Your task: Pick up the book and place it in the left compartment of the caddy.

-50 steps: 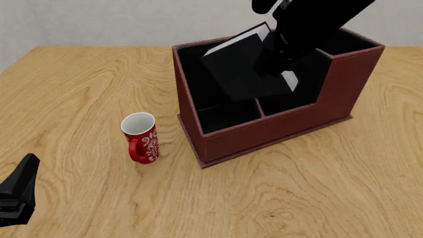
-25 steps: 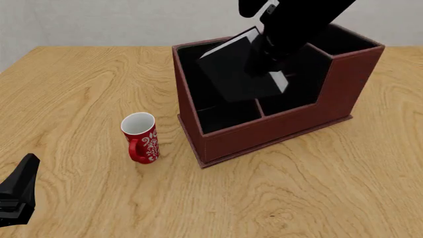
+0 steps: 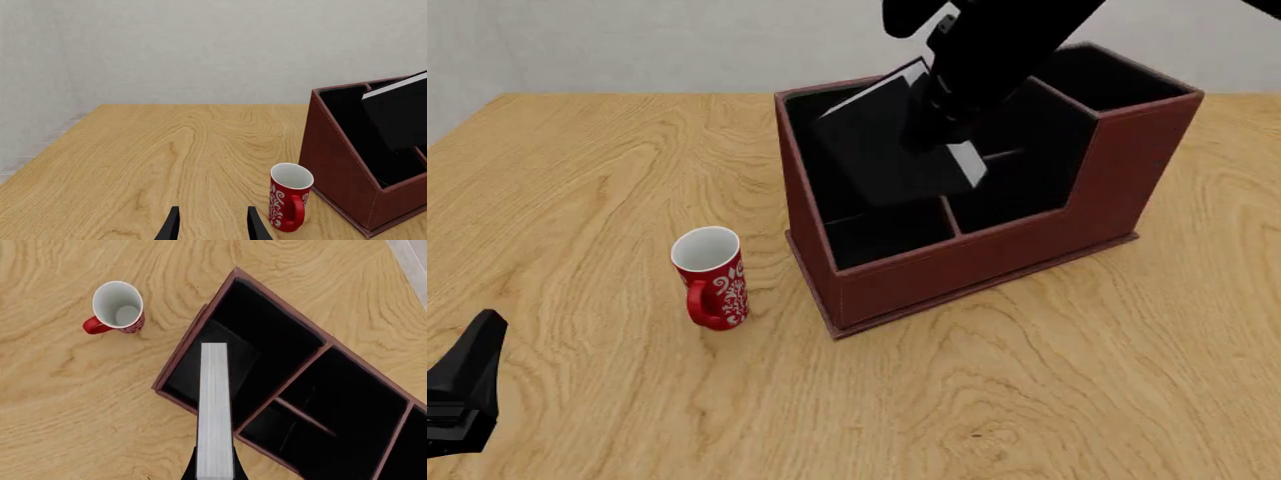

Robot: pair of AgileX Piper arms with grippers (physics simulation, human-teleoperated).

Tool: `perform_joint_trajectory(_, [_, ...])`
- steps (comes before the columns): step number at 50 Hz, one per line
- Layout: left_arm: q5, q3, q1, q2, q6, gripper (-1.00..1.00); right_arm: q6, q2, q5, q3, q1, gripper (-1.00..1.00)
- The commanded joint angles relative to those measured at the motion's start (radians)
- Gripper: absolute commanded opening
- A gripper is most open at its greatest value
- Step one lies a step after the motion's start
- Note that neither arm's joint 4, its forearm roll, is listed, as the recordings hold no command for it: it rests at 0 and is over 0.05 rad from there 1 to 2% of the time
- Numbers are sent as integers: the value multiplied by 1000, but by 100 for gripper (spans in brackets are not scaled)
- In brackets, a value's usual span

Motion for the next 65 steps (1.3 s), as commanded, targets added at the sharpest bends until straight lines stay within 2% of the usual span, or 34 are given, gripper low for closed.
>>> perform_joint_trajectory(1, [0, 0, 0, 0, 0, 100, 51, 29, 0, -30, 17, -100])
perform_joint_trajectory(17, [0, 0, 0, 0, 0, 100, 91, 57, 0, -43, 9, -100])
perform_joint_trajectory(56, [0, 0, 0, 0, 0, 100, 104, 116, -3, -65, -13, -100])
perform_joint_trajectory(65, [0, 0, 0, 0, 0, 100, 113, 117, -27, -31, -12, -100])
